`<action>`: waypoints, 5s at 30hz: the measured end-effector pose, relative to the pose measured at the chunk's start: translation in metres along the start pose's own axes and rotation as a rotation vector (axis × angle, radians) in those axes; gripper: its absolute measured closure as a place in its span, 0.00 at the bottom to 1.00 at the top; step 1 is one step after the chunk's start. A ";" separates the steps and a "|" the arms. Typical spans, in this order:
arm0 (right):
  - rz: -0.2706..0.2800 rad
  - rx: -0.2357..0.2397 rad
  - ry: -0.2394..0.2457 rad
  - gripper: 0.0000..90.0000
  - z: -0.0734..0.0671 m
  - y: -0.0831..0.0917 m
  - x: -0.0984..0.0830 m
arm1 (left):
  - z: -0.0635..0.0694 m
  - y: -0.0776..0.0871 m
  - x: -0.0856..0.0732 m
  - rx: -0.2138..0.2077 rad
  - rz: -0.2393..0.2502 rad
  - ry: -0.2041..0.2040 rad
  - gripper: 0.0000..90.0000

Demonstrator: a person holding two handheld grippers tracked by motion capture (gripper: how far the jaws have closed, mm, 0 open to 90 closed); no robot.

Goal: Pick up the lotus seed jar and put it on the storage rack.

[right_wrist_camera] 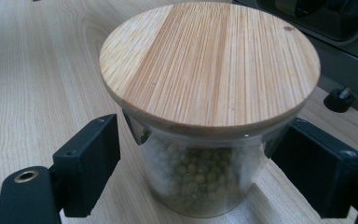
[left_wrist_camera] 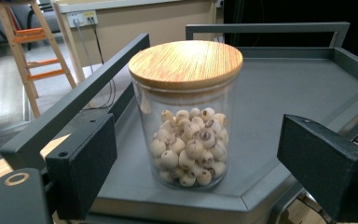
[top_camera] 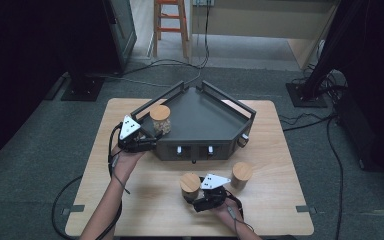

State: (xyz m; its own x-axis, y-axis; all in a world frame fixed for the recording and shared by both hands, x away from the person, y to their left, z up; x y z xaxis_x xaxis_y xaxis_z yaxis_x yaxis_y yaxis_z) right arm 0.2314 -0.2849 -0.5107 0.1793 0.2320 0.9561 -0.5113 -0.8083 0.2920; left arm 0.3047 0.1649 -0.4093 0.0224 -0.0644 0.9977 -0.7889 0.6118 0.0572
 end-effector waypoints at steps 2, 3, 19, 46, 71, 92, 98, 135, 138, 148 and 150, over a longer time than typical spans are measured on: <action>-0.002 0.000 0.000 0.17 0.000 0.000 0.000 | 0.002 0.004 -0.001 0.003 0.005 0.001 0.13; 0.000 0.000 -0.001 0.17 0.000 0.000 0.000 | 0.002 0.005 -0.001 0.004 0.007 0.000 0.13; 0.000 0.001 0.000 0.17 0.000 0.000 0.000 | 0.012 0.019 -0.001 0.015 0.008 -0.047 0.13; -0.004 -0.001 -0.002 0.17 0.000 -0.001 0.000 | 0.023 0.037 -0.006 0.010 0.021 -0.061 0.13; -0.001 -0.008 -0.006 0.17 0.000 0.000 0.000 | 0.032 0.059 -0.012 0.011 0.021 -0.094 0.13; -0.004 -0.005 -0.009 0.17 0.000 -0.001 0.000 | 0.035 0.067 -0.023 0.017 0.032 -0.083 0.13; -0.003 -0.005 -0.011 0.17 0.001 0.000 0.000 | 0.040 0.068 -0.029 0.010 0.033 -0.105 0.13; 0.007 -0.001 -0.014 0.17 0.002 0.000 -0.001 | 0.046 0.084 -0.059 0.030 0.041 -0.049 0.13; 0.006 -0.001 -0.013 0.17 0.002 0.000 -0.001 | 0.047 0.086 -0.061 0.034 0.038 -0.052 0.13; 0.007 0.000 -0.010 0.17 0.002 0.000 -0.001 | 0.049 0.091 -0.070 0.042 0.025 -0.048 0.13; 0.007 0.000 -0.009 0.17 0.001 0.000 -0.001 | 0.050 0.092 -0.072 0.045 0.025 -0.051 0.13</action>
State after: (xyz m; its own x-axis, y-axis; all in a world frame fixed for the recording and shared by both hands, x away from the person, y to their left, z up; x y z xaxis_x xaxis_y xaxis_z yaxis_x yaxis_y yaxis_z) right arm 0.2320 -0.2861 -0.5118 0.1839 0.2216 0.9576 -0.5129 -0.8095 0.2858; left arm 0.2002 0.1861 -0.4779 -0.0278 -0.0904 0.9955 -0.8159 0.5774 0.0297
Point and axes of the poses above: each handheld gripper's, and its own axes: y roughly backward along the jaws, x roughly out of its top, z roughly to its right, the point moved 2 cm from there along -y, roughly forward along the jaws, and after that the axes turned 12 degrees about z, right-handed, at the moved point
